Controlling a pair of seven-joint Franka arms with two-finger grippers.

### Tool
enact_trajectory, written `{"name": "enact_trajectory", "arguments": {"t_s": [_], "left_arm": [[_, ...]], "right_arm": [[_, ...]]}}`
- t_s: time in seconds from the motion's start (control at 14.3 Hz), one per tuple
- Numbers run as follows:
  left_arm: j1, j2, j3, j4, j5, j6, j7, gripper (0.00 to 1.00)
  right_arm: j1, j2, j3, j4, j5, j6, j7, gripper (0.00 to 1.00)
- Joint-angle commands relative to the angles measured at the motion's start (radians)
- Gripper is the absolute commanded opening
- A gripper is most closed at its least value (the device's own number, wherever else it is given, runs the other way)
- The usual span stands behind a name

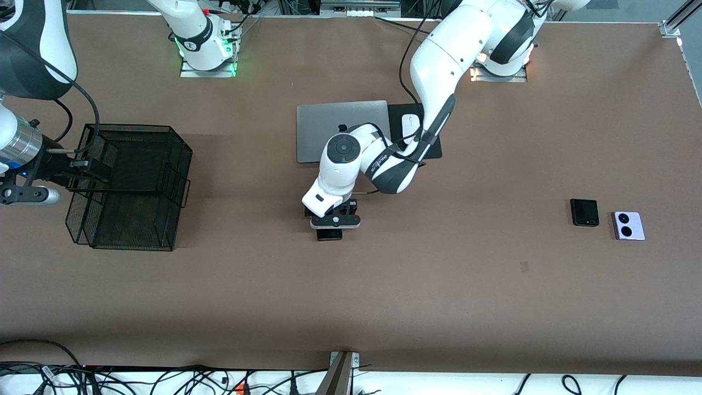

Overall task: Place phones with both arms
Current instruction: 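Set the black bar phone down below the laptop and open the left gripper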

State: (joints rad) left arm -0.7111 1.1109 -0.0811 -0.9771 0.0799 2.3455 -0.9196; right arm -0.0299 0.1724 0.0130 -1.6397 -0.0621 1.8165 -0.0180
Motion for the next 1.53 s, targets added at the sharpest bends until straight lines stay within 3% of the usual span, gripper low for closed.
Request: {"name": "enact_trajectory", "arguments": {"t_s": [0.0, 0.07, 0.35, 0.42, 0.49, 0.56, 0.63, 0.7, 1.05, 1.46], "left_arm": [[-0.011, 0.03, 0.03, 0.046, -0.014, 0.023, -0.031, 0.24], [-0.011, 0.035, 0.03, 0.044, -0.014, 0.04, -0.036, 0.29], [-0.014, 0.059, 0.03, 0.035, -0.011, 0.06, -0.045, 0.31], [-0.03, 0.067, 0.03, 0.035, -0.011, 0.06, -0.047, 0.37], [-0.036, 0.075, 0.03, 0.034, -0.009, 0.073, -0.056, 0.53], [-0.039, 0.076, 0.03, 0.031, -0.009, 0.089, -0.059, 0.79], [-0.039, 0.079, 0.03, 0.031, -0.009, 0.093, -0.082, 0.93], [-0.044, 0.079, 0.032, 0.034, -0.006, 0.094, -0.118, 1.0], [-0.05, 0.055, 0.047, 0.041, -0.014, 0.068, -0.189, 1.0], [0.034, -0.058, 0.023, 0.046, -0.028, -0.156, -0.102, 1.0]], "right_arm": [[-0.005, 0.002, 0.004, 0.009, 0.015, 0.0, 0.003, 1.0], [-0.005, 0.002, 0.004, 0.009, 0.015, 0.0, 0.003, 1.0], [-0.005, 0.002, 0.004, 0.009, 0.015, 0.0, 0.003, 1.0], [-0.005, 0.001, 0.004, 0.009, 0.015, 0.0, 0.003, 1.0], [-0.005, 0.001, 0.004, 0.009, 0.015, 0.0, 0.003, 1.0], [-0.005, 0.001, 0.004, 0.009, 0.015, 0.0, 0.003, 1.0], [-0.005, 0.002, 0.004, 0.009, 0.015, 0.0, 0.003, 1.0], [-0.005, 0.002, 0.004, 0.009, 0.015, 0.0, 0.003, 1.0], [-0.005, 0.002, 0.004, 0.009, 0.015, 0.0, 0.003, 1.0], [-0.005, 0.002, 0.004, 0.009, 0.015, -0.002, 0.003, 1.0]]}}
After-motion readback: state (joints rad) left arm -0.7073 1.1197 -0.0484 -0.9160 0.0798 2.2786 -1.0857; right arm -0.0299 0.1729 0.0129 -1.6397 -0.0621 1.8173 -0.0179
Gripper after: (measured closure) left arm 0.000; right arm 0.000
